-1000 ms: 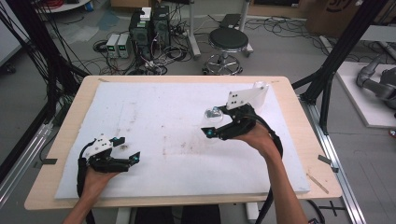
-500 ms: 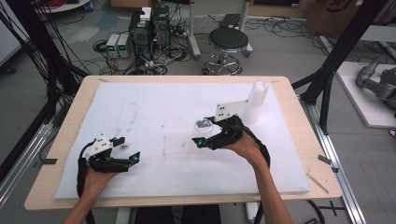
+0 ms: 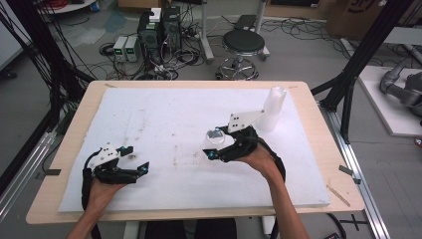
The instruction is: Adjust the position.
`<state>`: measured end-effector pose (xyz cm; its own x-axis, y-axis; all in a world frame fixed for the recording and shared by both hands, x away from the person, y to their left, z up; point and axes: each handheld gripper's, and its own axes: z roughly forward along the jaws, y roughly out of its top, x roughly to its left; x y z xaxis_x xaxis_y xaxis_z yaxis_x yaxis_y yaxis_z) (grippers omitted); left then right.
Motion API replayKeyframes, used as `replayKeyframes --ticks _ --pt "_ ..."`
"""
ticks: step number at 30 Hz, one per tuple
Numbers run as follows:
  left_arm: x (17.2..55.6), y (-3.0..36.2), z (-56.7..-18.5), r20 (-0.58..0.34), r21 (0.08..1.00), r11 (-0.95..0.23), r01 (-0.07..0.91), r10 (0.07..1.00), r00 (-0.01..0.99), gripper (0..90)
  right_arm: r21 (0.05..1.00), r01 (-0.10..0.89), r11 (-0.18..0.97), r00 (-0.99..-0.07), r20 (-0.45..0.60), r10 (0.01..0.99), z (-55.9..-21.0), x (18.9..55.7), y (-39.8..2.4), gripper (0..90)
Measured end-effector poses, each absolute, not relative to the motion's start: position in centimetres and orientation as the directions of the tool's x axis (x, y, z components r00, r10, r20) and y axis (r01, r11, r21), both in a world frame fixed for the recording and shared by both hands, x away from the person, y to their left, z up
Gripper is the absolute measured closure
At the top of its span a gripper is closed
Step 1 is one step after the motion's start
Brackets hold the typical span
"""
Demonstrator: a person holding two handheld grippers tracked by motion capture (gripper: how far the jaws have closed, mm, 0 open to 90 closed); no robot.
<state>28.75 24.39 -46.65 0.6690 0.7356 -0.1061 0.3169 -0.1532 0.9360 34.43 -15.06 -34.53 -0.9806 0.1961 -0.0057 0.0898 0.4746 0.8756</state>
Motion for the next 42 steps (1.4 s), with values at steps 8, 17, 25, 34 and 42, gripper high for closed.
replayKeyframes --ticks 8,17,25,34,42 --pt "28.7 24.3 -45.1 -0.101 0.956 -0.15 0.253 0.642 0.76 10.1 0.881 0.088 0.465 -0.983 0.001 0.184 -34.1 34.3 -15.0 38.1" --pt "29.3 23.6 -42.0 -0.074 0.972 -0.164 0.166 0.46 0.885 10.1 0.89 0.068 0.451 -0.988 -0.002 0.153 -33.6 34.1 -14.8 38.1" --pt "30.1 22.7 -39.9 -0.09 0.978 -0.146 0.148 0.342 0.935 10.0 0.888 0.06 0.456 -0.99 -0.006 0.143 -33.5 34.0 -14.4 38.2" --pt "30.7 19.9 -39.8 -0.075 0.985 -0.126 0.116 0.294 0.953 9.9 0.892 0.056 0.448 -0.993 0.001 0.122 -33.2 33.8 -14.1 38.3" --pt "31.2 15.2 -39.5 -0.07 0.99 -0.107 0.093 0.199 0.977 9.9 0.892 0.049 0.449 -0.995 0.003 0.103 -33.3 33.6 -13.4 38.3"
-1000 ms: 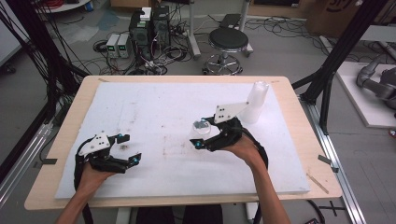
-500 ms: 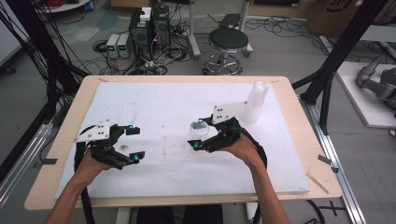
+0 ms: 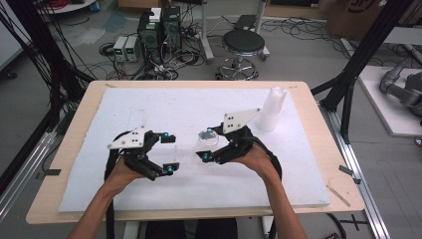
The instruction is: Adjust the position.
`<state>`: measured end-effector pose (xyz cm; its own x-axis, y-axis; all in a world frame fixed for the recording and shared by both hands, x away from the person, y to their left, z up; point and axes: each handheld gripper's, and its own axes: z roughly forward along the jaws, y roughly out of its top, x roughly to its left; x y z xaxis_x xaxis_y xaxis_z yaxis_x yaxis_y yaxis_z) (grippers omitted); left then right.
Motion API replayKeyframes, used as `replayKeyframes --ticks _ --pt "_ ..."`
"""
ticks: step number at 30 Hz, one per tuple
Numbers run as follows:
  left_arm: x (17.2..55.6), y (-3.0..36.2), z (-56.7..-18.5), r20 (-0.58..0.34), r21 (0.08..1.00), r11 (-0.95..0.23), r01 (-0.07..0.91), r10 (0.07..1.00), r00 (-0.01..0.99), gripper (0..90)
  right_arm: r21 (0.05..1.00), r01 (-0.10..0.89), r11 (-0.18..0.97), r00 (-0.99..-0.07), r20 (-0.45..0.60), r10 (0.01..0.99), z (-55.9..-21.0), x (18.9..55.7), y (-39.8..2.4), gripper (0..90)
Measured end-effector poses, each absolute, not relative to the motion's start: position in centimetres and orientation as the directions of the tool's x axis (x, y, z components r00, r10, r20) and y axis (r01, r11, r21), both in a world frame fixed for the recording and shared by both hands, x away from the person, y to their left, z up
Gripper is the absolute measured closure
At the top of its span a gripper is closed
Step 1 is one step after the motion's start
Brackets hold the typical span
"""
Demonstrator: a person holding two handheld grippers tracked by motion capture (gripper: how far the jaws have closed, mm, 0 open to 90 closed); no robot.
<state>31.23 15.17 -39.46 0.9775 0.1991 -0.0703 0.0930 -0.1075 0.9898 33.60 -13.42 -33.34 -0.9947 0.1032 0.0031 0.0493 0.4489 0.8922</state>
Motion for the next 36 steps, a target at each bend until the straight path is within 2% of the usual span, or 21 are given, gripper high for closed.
replayKeyframes --ticks 6,20,36 --pt "31.7 12.9 -39.6 -0.079 0.992 -0.089 0.095 0.169 0.983 9.9 0.894 0.04 0.446 -0.996 -0.001 0.092 -33.4 33.5 -13.1 38.3" --pt "32.2 10.7 -40.2 -0.098 0.992 -0.067 0.107 0.136 0.986 10.2 0.914 0.047 0.403 -0.997 0.017 0.079 -33.2 33.5 -13.3 38.3" --pt "32.5 10.3 -40.3 -0.096 0.993 -0.061 0.104 0.135 0.986 20.8 0.923 0.062 0.381 -0.996 0.035 0.077 -33.3 33.6 -13.3 38.3"
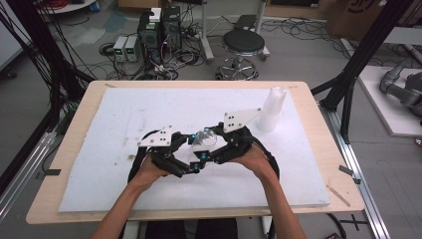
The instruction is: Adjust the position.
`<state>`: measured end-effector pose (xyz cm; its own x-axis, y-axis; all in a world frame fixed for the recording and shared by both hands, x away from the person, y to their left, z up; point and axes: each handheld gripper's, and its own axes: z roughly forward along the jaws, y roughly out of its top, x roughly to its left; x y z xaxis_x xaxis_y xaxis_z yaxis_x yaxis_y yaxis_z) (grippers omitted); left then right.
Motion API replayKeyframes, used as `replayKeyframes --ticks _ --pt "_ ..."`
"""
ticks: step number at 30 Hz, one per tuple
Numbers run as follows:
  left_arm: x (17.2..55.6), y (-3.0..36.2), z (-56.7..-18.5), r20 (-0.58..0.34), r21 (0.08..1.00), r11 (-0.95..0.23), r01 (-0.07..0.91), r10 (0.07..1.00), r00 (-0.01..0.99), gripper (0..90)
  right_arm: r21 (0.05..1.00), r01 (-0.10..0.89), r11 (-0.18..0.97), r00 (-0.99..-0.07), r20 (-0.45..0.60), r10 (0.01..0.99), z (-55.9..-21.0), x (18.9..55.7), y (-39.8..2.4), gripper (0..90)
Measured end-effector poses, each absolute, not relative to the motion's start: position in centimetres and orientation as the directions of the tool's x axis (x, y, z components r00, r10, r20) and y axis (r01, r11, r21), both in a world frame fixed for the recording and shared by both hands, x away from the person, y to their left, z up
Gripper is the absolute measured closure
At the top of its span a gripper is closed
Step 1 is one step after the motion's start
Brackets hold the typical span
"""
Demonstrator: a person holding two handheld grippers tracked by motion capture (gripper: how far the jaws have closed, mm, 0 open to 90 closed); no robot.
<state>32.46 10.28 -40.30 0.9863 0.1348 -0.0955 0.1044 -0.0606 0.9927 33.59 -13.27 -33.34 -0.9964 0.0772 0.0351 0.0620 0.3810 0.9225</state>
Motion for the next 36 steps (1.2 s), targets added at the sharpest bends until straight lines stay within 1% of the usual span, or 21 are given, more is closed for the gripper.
replayKeyframes --ticks 4,7,15,16,17,20,22,26,31,36 --pt "32.4 10.3 -40.3 -0.087 0.994 -0.059 0.096 0.14 0.986 24.4 0.923 0.062 0.38 -0.997 0.037 0.073 -33.3 33.6 -13.3 38.3" --pt "32.4 10.4 -40.2 -0.08 0.994 -0.064 0.09 0.144 0.986 29.2 0.924 0.065 0.376 -0.997 0.041 0.069 -33.4 33.6 -13.3 38.6" --pt "32.4 10.4 -40.2 -0.076 0.993 -0.074 0.088 0.152 0.985 31.6 0.925 0.064 0.375 -0.997 0.043 0.066 -33.5 33.6 -13.3 38.4" --pt "32.4 10.4 -40.2 -0.076 0.993 -0.074 0.088 0.152 0.985 31.7 0.924 0.068 0.377 -0.997 0.045 0.07 -33.5 33.6 -13.3 36.8" --pt "32.3 10.4 -40.2 -0.077 0.993 -0.074 0.089 0.149 0.986 31.7 0.926 0.061 0.374 -0.997 0.038 0.067 -33.5 33.7 -13.3 33.3" --pt "32.3 10.4 -40.2 -0.074 0.993 -0.084 0.087 0.151 0.986 31.8 0.924 0.069 0.377 -0.996 0.043 0.076 -33.7 33.6 -13.1 18.2" --pt "32.3 10.5 -40.2 -0.069 0.991 -0.101 0.086 0.156 0.985 31.9 0.921 0.072 0.383 -0.996 0.044 0.08 -33.7 33.6 -13.1 17.6" --pt "32.0 10.9 -40.0 -0.056 0.983 -0.162 0.082 0.159 0.986 31.9 0.916 0.064 0.396 -0.995 0.031 0.09 -33.6 33.5 -13.4 16.8" --pt "31.7 11.6 -39.1 -0.045 0.954 -0.286 0.088 0.152 0.987 32.2 0.896 0.043 0.442 -0.995 -0.002 0.1 -33.4 33.3 -13.8 16.9" --pt "31.7 12.2 -37.8 -0.039 0.902 -0.422 0.092 0.133 0.99 32.1 0.871 0.031 0.491 -0.995 -0.02 0.099 -33.4 33.0 -13.9 16.9"
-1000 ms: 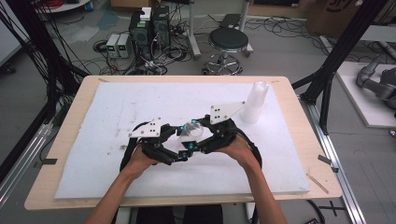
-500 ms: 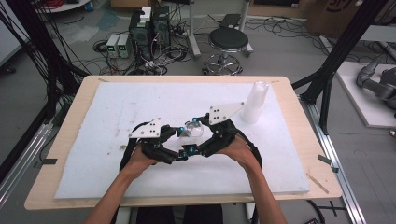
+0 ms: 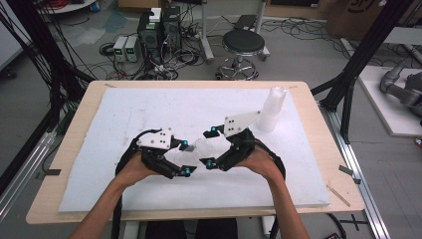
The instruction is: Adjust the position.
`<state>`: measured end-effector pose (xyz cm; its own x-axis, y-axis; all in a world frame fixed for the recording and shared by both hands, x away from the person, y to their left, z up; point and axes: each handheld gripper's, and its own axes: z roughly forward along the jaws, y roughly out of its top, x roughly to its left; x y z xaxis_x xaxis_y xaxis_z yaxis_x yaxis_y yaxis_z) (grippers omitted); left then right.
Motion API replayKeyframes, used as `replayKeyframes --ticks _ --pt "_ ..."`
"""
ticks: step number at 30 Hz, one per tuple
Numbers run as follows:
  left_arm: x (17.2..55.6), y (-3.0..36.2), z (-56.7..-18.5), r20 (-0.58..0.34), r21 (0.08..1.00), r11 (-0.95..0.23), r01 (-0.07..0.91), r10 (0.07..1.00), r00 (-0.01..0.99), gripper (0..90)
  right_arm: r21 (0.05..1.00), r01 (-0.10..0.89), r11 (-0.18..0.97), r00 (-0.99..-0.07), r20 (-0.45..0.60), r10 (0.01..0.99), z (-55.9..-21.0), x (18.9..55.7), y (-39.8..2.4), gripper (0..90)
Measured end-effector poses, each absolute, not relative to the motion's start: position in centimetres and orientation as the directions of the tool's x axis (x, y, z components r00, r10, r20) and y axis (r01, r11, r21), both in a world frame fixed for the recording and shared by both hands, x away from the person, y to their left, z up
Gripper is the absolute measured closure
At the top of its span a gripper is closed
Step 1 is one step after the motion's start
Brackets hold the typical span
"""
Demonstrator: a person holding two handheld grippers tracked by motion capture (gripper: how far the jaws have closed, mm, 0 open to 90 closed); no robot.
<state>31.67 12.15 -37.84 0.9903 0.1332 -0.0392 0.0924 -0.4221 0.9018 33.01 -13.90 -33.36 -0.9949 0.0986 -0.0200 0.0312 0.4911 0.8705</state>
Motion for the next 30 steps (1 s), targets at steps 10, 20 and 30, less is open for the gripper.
replayKeyframes --ticks 10,20,30 --pt "31.9 12.0 -36.0 -0.016 0.747 -0.66 0.079 0.101 0.995 32.1 0.823 0.01 0.568 -0.996 -0.045 0.082 -33.3 32.5 -13.7 16.9" --pt "32.2 11.3 -35.2 -0.013 0.642 -0.761 0.089 0.106 0.994 32.1 0.733 -0.008 0.681 -0.994 -0.079 0.073 -33.0 32.0 -13.1 17.0" --pt "32.4 10.2 -34.6 0.0 0.529 -0.844 0.081 0.096 0.995 32.1 0.616 -0.013 0.788 -0.993 -0.1 0.061 -32.8 31.9 -12.0 17.4"
